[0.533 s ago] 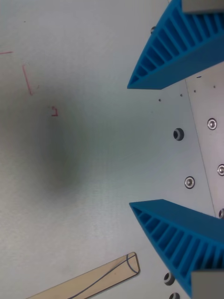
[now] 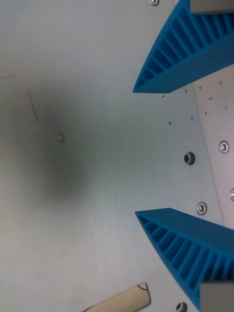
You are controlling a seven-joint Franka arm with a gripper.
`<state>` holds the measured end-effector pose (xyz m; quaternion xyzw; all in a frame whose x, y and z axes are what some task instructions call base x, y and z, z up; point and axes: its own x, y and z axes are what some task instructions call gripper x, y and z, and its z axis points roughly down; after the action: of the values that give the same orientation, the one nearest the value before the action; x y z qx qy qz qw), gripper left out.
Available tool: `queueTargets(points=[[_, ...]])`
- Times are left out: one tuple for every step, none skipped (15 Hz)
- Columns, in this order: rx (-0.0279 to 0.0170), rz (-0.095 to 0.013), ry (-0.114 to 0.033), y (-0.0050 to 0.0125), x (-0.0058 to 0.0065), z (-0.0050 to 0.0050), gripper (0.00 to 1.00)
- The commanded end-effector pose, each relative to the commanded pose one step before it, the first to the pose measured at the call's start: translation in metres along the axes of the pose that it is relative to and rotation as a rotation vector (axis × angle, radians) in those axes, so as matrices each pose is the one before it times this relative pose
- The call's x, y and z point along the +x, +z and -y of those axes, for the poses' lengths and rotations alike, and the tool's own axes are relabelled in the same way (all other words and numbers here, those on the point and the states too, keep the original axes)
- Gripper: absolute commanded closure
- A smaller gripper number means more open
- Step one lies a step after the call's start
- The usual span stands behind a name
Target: Move in gripper positive y
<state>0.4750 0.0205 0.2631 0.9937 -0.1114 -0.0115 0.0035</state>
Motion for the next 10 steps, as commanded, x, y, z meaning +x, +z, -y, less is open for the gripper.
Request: queueTargets(points=[[0.00334, -0.0136, -0.0093, -0.00268, -0.00606, -0.01627, 0.0], [0.0, 0.0, 0.0, 0.0, 0.0, -0.005, 0.0], [0.0, 0.0, 0.0, 0.0, 0.0, -0.005, 0.0], [0.0, 0.0, 0.0, 0.0, 0.0, -0.005, 0.0], [0.0, 0.0, 0.0, 0.0, 0.0, -0.005, 0.0], [0.0, 0.0, 0.0, 0.0, 0.0, -0.005, 0.0], [0.0, 0.0, 0.0, 0.0, 0.0, -0.005, 0.0], [0.0, 0.0, 0.0, 0.0, 0.0, -0.005, 0.0], [0.0, 0.0, 0.0, 0.0, 0.0, -0.005, 0.0], [0.0, 0.0, 0.0, 0.0, 0.0, -0.005, 0.0]])
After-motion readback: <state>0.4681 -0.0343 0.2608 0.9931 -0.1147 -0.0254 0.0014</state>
